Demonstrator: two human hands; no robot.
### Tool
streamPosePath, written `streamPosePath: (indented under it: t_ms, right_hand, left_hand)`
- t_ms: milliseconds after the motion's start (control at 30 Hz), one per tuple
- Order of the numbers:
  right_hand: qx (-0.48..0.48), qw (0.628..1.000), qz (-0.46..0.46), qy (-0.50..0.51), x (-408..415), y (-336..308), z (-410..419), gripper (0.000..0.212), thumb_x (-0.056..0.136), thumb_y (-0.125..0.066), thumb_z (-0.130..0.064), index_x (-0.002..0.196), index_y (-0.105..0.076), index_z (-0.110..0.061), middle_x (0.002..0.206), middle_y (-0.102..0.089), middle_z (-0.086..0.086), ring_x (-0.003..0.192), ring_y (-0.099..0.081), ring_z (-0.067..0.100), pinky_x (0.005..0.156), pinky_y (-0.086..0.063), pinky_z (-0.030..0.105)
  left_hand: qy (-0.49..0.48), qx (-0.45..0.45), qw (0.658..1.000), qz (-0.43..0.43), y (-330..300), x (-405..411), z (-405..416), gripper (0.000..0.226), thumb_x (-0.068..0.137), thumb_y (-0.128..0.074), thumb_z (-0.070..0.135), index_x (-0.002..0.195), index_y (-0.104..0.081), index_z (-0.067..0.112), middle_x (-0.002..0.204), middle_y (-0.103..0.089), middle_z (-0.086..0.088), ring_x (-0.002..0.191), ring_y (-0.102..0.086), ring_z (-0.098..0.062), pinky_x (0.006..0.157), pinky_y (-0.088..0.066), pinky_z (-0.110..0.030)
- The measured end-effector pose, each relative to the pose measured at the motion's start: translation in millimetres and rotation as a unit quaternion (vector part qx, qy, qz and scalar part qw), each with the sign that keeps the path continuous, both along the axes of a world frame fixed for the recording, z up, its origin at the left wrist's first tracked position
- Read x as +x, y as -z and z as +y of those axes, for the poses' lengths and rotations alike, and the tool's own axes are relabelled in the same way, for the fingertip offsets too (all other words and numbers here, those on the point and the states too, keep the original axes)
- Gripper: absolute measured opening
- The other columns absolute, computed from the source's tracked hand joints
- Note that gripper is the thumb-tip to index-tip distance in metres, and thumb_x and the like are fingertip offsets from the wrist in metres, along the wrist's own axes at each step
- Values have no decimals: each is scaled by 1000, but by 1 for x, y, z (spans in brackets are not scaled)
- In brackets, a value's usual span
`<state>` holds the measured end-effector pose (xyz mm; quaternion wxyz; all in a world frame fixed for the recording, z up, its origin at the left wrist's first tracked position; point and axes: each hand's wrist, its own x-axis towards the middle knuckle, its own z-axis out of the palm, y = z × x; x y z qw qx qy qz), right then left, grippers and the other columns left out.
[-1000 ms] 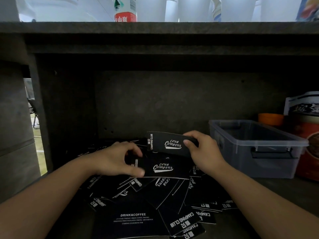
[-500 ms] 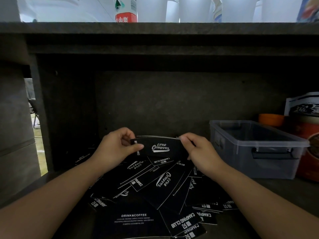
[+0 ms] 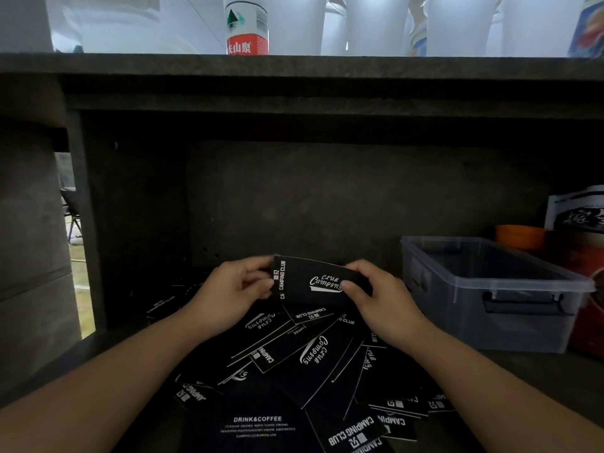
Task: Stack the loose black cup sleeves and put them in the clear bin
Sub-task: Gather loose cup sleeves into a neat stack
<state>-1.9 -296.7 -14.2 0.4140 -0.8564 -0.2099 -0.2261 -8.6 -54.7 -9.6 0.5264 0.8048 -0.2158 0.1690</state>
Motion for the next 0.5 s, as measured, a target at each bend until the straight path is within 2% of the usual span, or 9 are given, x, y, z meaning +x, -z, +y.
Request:
streamPosePath:
  t_ms: [67,133,267,400,500]
  right_hand:
    - [-21,1000,-13,12,2,2,1,15,94,-58,-22,107,-62,-28,101,-61,-7,93,-56,0,73,-38,3]
    - [-28,999,-19,28,3,2,1,25,92,-60,-21,115,-61,-32,108,-52,-5,95,-50,-1,76,-31,-4]
    - [-34,999,-19,33,4,1,-1,45,90,-64,-18,132,-55,-34,113,-51,-5,104,-49,3,78,-24,-10]
    - [-45,999,-9,26,3,0,-2,41,93,-60,-23,132,-54,-34,114,-54,-9,107,-48,1,78,-27,-7]
    - [-40,999,-15,22,3,0,0,33,94,-58,-24,125,-60,-34,115,-61,-8,108,-54,3,85,-34,2]
  left_hand:
    - [12,-34,999,2,0,0,0,52,92,-57,-4,124,-55,37,98,-75,-1,93,-71,-12,79,-56,-20]
    - [21,-42,999,-5,0,1,0,50,92,-59,-3,126,-58,34,101,-75,-2,95,-70,-12,80,-56,-20]
    - [-13,11,999,-34,3,5,2,41,91,-62,1,118,-65,32,98,-75,-4,91,-71,-21,80,-55,-20]
    - [-36,16,999,-32,5,7,1,56,87,-67,-1,125,-55,37,100,-74,2,88,-72,-10,84,-53,-17]
    - [-24,-13,1000,-14,4,5,0,32,91,-63,6,117,-67,25,90,-76,0,80,-71,-8,75,-56,-18]
